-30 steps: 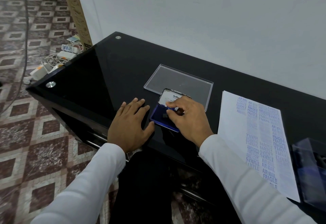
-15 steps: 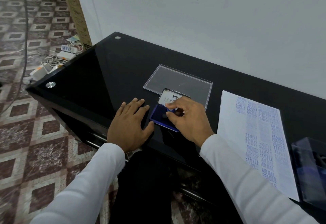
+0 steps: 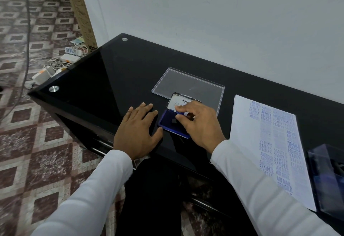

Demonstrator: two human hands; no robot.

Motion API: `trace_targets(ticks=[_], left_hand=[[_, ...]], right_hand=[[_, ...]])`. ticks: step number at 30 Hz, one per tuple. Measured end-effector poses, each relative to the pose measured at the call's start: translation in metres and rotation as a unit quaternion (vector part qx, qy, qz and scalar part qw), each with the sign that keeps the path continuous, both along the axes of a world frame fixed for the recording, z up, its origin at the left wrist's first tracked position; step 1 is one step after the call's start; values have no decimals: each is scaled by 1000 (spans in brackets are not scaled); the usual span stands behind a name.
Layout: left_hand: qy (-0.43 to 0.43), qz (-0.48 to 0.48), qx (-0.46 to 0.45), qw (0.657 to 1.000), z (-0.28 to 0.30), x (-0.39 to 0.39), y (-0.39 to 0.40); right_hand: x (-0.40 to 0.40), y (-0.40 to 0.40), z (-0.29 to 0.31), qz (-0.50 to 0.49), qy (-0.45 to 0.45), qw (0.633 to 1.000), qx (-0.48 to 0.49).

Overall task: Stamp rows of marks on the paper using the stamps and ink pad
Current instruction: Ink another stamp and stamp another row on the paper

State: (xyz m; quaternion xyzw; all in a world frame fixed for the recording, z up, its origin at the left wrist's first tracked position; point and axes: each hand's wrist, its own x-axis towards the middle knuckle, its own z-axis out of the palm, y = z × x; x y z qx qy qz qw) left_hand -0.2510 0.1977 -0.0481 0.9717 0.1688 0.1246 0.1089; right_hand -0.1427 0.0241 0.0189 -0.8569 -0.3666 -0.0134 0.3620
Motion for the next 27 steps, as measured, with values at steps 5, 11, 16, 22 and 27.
trace_targets(ticks=[5, 11, 16, 22, 27], left_hand=[[6, -1, 2, 1000, 0, 1, 1], [-1, -1, 3, 1000, 0, -1, 0], [-2, -4, -2, 1000, 0, -1, 0], [6, -6, -14, 1000, 3, 0, 0], [10, -6, -26, 1000, 6, 0, 0]], right_hand=[[-1, 0, 1, 6, 19, 1000, -1], [-1, 0, 0, 2, 10, 1000, 2], [-1, -2, -1, -2, 13, 1000, 3], [-2, -2, 0, -3, 25, 1000, -7], [-3, -3, 1, -3, 26, 1000, -2]])
